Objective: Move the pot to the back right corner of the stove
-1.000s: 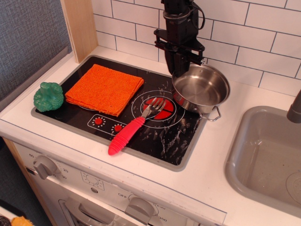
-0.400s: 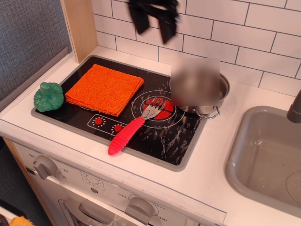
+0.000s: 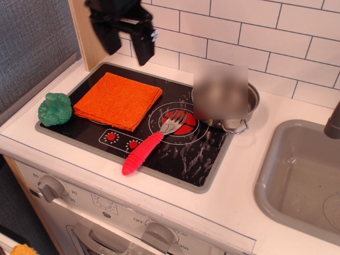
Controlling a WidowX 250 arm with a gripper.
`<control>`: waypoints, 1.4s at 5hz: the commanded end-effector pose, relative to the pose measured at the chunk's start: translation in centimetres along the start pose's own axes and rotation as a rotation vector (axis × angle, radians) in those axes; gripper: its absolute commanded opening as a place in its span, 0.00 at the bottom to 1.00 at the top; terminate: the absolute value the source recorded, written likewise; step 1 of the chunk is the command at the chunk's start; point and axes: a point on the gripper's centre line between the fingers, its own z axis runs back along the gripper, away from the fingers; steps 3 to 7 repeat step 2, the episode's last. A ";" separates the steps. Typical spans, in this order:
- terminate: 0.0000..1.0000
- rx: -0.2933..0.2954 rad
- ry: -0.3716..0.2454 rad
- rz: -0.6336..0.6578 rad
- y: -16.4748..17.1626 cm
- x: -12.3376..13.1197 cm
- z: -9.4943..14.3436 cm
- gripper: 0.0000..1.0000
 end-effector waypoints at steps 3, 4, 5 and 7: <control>1.00 0.021 -0.032 0.026 0.0 -1.3 1.6 1.00; 1.00 0.021 -0.032 0.026 0.0 -1.3 1.6 1.00; 1.00 0.021 -0.032 0.026 0.0 -1.3 1.6 1.00; 1.00 0.021 -0.032 0.026 0.0 -1.3 1.6 1.00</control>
